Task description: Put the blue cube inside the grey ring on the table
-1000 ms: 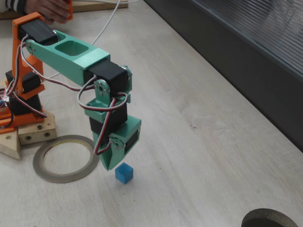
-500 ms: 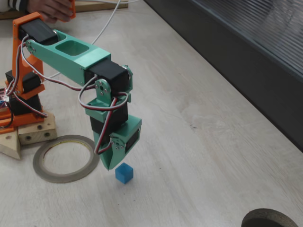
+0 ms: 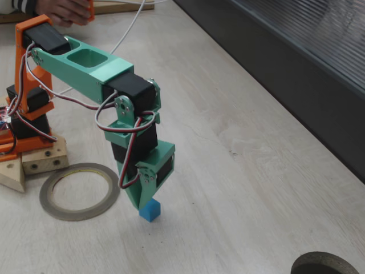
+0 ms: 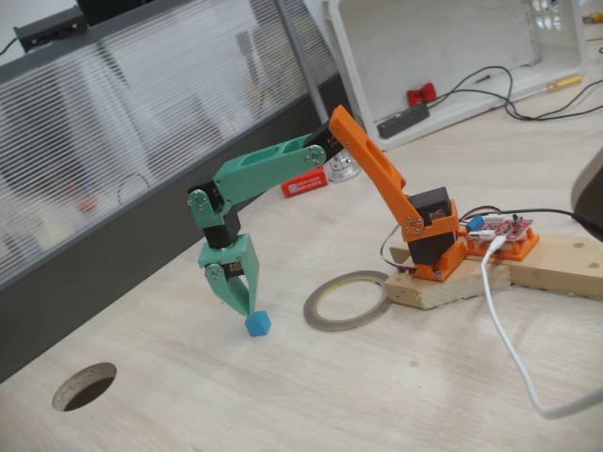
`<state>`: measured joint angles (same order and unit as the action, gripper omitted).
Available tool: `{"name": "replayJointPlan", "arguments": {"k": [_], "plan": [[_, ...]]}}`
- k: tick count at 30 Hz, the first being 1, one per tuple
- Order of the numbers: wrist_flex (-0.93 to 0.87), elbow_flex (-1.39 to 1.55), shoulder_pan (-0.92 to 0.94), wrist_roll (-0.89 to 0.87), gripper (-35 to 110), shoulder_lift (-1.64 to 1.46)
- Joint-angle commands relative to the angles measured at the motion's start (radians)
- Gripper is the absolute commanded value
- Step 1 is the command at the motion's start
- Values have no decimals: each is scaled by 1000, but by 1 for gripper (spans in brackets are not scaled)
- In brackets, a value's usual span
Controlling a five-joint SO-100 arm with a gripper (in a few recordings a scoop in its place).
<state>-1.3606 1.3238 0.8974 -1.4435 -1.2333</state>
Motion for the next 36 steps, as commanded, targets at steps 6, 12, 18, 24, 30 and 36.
{"name": "replayJointPlan", "arguments": {"k": [6,12,18,24,30,36], "plan": [[12,-31,5,-15,0,-17],[2,-17,5,-15,0,-17],[2,-17,5,-15,0,-17],[0,-15,9,-15,0,-17],[0,-15,11,-12,0,-17],[0,-15,12,-12,0,11]]}}
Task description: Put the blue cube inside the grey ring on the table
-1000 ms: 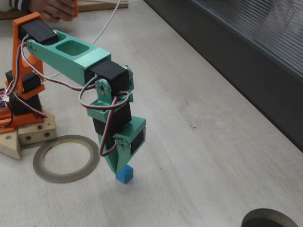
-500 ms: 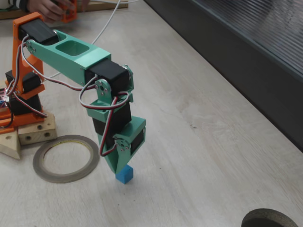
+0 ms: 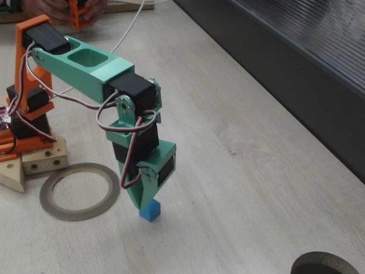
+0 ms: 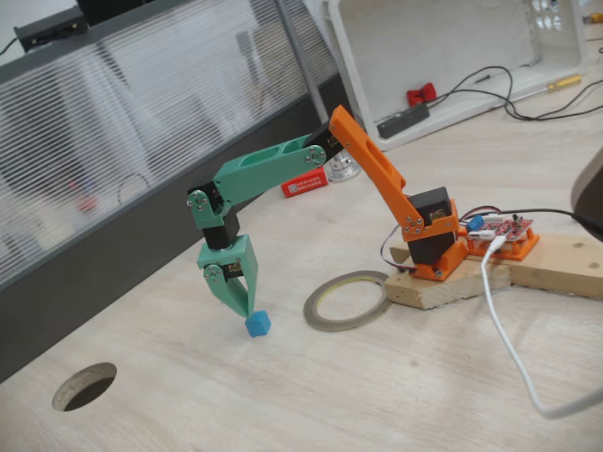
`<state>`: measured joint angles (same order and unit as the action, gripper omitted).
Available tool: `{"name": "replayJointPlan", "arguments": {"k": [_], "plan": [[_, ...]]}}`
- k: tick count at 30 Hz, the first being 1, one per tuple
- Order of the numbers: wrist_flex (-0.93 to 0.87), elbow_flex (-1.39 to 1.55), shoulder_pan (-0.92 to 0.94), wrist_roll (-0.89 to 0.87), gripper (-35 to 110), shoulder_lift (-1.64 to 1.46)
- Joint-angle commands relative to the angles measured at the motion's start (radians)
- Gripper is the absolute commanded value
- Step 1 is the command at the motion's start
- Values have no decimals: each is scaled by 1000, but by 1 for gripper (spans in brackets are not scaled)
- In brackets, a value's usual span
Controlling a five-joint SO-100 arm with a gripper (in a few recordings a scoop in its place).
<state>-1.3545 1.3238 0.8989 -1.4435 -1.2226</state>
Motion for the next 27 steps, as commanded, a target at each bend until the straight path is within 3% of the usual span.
{"name": "replayJointPlan", "arguments": {"k": [1,22,27], "plan": [[-6,-15,11,-14,0,8],[-6,-28,8,-14,1,17],[-9,-28,8,-6,11,15]]}}
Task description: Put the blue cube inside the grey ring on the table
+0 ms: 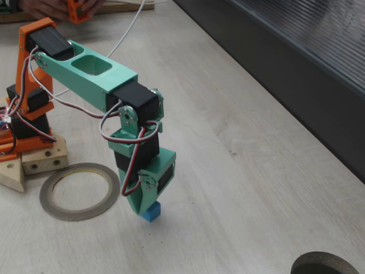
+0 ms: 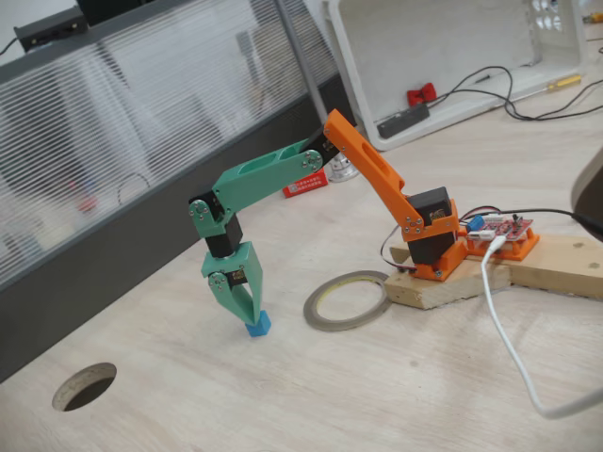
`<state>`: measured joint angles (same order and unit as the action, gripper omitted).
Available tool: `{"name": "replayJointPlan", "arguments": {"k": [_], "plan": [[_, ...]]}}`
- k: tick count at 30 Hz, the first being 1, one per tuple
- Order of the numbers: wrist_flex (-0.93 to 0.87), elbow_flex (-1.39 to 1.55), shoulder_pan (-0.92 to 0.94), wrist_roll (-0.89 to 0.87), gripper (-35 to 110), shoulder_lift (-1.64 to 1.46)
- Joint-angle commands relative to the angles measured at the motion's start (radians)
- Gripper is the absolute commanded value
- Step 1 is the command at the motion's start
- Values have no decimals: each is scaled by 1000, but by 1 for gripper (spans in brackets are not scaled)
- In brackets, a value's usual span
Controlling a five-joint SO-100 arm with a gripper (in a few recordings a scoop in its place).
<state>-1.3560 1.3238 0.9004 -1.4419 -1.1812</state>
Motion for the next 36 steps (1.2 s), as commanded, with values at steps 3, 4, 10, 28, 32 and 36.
{"name": "replayJointPlan", "arguments": {"k": [3,4,10,28,32,36], "plan": [[-43,-28,3,-8,16,-26],[-67,-28,2,-8,17,-26],[-152,-31,9,-8,18,-26],[-153,-31,9,-8,18,-26],[-153,-31,9,-8,18,-26],[-153,-31,9,-8,19,-26]]}}
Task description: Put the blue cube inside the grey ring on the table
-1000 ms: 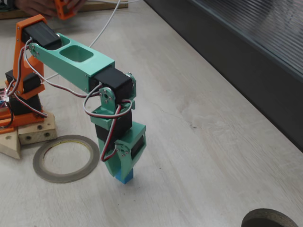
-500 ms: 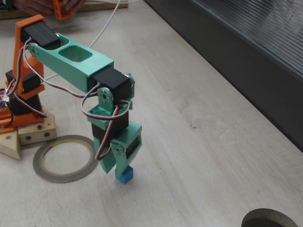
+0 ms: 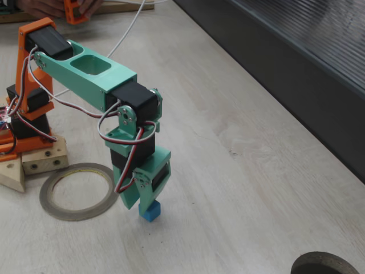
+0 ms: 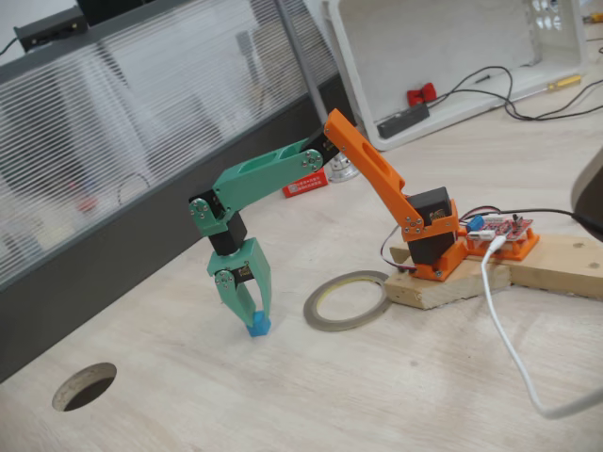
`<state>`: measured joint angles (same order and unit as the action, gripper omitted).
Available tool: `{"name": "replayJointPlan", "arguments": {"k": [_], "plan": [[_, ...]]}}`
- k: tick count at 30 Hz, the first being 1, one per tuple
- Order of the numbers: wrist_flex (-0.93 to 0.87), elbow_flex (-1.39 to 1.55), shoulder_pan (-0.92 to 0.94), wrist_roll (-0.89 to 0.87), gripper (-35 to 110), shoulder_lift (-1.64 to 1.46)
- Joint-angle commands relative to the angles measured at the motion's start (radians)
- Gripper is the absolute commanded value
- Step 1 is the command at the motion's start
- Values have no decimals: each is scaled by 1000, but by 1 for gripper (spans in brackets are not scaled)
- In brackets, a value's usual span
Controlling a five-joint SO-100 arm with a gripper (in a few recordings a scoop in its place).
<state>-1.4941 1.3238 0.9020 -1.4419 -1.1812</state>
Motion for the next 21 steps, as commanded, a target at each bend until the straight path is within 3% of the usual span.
{"name": "replayJointPlan", "arguments": {"k": [1,11,21], "plan": [[-17,-31,8,-8,20,-26],[-129,-31,3,-8,39,-26],[-127,-31,8,-8,41,-23]]}}
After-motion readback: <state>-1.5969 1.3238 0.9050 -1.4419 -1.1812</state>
